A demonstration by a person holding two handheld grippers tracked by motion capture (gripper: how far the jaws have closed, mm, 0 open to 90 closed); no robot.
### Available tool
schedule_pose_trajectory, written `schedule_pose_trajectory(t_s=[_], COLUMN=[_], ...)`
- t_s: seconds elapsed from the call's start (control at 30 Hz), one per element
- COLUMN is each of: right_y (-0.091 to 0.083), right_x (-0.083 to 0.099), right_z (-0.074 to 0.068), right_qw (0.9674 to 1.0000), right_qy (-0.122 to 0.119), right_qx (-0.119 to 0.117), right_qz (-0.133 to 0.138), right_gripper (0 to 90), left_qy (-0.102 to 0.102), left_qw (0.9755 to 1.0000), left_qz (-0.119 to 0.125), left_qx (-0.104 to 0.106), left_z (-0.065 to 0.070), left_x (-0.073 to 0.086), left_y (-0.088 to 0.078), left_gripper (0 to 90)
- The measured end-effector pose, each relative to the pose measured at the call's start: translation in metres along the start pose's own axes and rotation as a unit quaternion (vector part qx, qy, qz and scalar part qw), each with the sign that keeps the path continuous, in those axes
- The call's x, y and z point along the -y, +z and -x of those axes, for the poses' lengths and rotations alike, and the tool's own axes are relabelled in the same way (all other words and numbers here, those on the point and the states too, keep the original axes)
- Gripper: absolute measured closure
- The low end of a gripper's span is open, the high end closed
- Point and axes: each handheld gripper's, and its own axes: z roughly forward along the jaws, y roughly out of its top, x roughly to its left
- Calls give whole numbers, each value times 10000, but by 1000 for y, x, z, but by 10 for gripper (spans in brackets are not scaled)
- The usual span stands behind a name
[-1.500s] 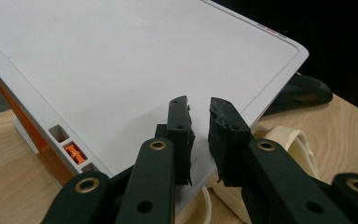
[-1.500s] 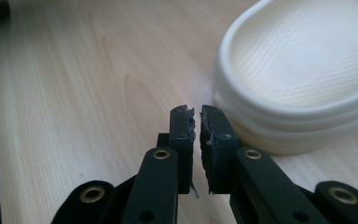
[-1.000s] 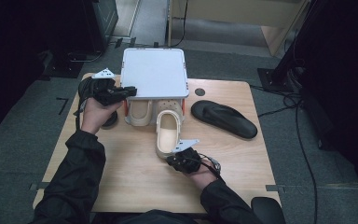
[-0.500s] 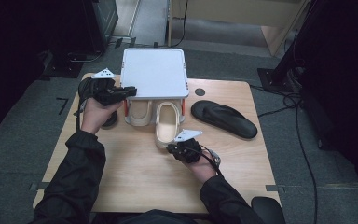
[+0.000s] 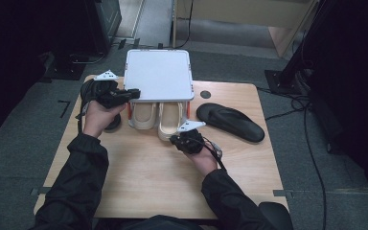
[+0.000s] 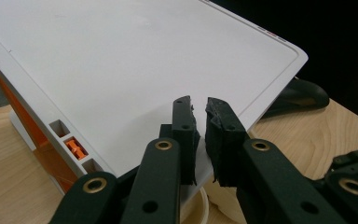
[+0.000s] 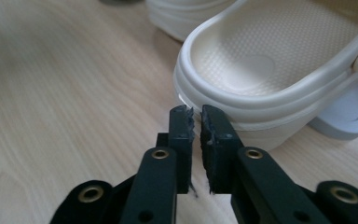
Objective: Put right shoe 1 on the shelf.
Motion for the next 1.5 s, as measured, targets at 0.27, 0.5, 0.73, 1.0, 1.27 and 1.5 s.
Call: schedule_pose_trajectory(t_s=[0.27, 0.5, 0.73, 1.0, 1.27, 1.5], right_y=[8, 13, 13, -9, -33, -45], right_x=[-7, -13, -14, -6, 14, 17], right_z=[15, 26, 32, 24, 24, 24], right_qw=[9997, 9994, 9982, 9987, 9985, 9985], right_qy=[150, 242, 545, 326, 177, 134], right_qx=[155, 161, -41, -267, -330, -333], right_qz=[116, 191, 254, 279, 388, 406], right_gripper=[809, 802, 734, 669, 644, 624], left_qy=[13, -44, -129, -66, 43, -105], left_qw=[10000, 10000, 9998, 9998, 9998, 9993], left_qz=[0, -10, -23, -191, -120, -92], left_qx=[-7, 2, 122, 22, -171, -351], left_z=[0, 0, -1, 3, 5, -2], left_x=[0, -1, -1, -5, -4, 2], left_y=[0, 0, -2, -10, -34, -53], left_gripper=[821, 820, 756, 590, 554, 540])
